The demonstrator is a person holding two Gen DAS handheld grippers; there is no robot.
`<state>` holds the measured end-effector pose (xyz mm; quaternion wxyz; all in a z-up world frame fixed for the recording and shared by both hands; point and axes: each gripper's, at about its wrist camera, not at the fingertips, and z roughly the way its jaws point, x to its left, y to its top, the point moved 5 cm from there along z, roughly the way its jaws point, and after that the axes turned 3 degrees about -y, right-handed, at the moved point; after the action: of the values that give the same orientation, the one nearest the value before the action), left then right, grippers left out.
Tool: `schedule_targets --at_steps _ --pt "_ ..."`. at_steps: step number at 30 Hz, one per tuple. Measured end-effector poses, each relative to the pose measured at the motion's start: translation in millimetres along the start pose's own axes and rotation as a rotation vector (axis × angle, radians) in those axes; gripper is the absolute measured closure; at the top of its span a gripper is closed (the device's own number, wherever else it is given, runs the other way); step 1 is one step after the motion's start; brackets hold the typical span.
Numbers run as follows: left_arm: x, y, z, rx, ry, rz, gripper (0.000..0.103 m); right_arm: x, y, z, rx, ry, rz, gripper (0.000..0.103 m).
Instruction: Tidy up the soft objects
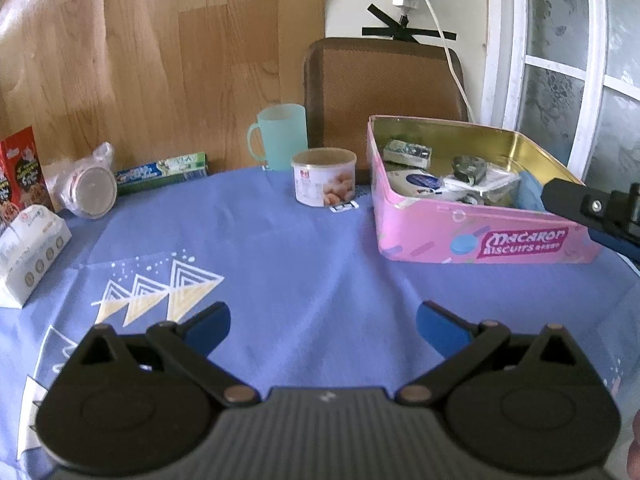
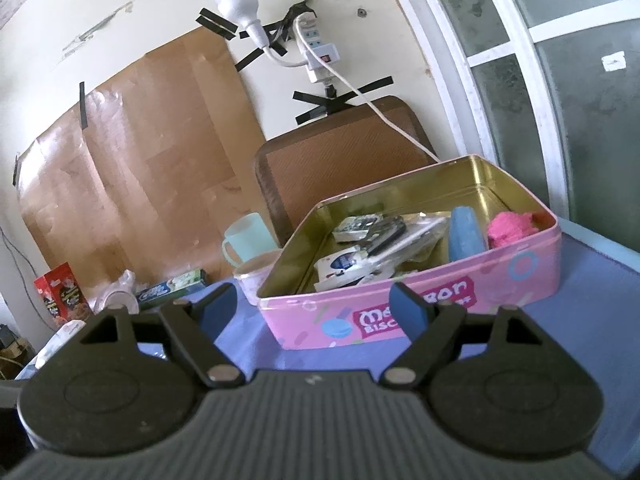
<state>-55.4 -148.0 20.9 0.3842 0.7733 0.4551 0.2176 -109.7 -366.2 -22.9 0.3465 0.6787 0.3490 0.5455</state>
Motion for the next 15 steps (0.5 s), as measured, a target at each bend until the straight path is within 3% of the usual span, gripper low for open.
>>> schedule_targets --at_steps 15 --pt "5.2 -7.0 2.2 0.013 0.001 -0.013 0.0 6.0 -8.1 4.6 0.03 0.012 -0.01 0.017"
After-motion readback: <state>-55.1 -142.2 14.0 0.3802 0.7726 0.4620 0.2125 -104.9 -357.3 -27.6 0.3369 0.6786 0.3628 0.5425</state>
